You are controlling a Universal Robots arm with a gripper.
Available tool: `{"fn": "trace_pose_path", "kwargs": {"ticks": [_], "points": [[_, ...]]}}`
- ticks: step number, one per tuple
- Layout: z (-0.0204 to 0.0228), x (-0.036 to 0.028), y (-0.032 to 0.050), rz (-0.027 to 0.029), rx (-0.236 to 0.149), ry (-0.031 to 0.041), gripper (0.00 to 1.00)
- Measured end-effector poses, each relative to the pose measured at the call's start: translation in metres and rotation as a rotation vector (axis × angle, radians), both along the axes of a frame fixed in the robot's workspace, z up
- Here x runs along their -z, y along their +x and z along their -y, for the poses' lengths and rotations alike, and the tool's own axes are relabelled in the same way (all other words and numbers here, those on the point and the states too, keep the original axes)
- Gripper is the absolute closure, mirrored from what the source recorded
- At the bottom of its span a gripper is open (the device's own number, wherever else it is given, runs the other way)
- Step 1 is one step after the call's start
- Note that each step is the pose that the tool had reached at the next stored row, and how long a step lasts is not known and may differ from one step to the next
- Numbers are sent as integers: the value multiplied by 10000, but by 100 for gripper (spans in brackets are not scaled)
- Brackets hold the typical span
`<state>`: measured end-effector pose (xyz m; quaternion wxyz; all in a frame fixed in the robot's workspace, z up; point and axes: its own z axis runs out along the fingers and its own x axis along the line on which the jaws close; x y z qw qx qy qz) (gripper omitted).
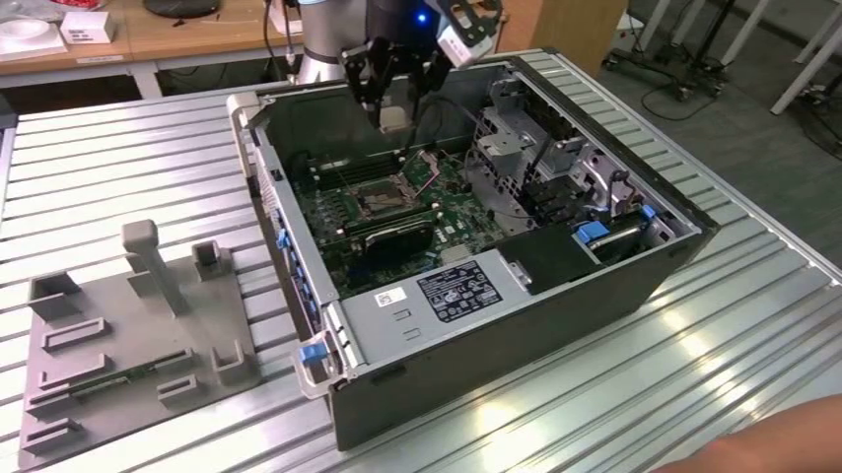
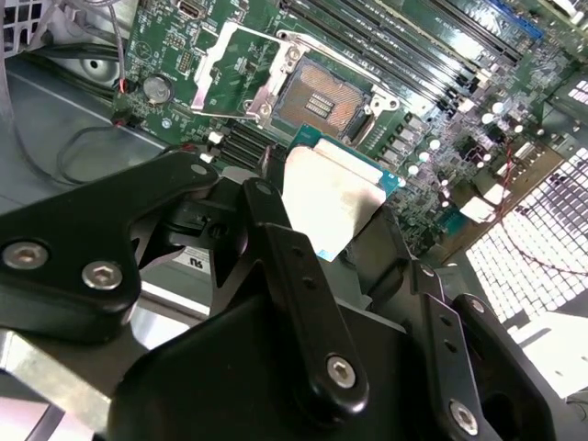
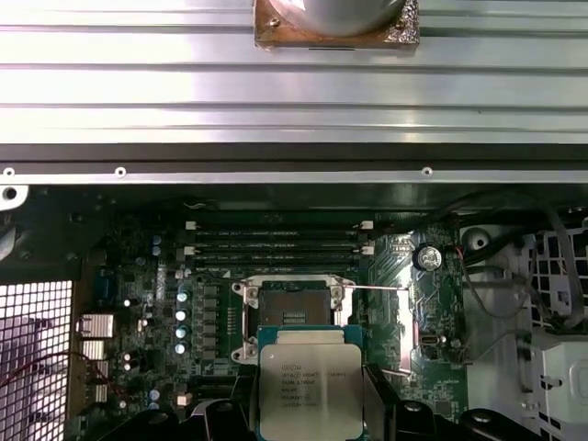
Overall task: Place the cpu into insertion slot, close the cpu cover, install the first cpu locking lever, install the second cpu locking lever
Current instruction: 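Place the cpu into insertion slot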
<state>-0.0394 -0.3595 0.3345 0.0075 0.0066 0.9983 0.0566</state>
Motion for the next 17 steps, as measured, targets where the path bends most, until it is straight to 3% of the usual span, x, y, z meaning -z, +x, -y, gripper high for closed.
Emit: {"fn": "trace_pose_path", "kwargs": {"ticks": [4, 9, 14, 17], "points": [[0, 51, 0, 21, 0, -3, 46], [0, 140, -7, 91, 0, -3, 46], [0, 228, -8, 110, 0, -4, 46], [0, 245, -9, 112, 0, -5, 46]]}}
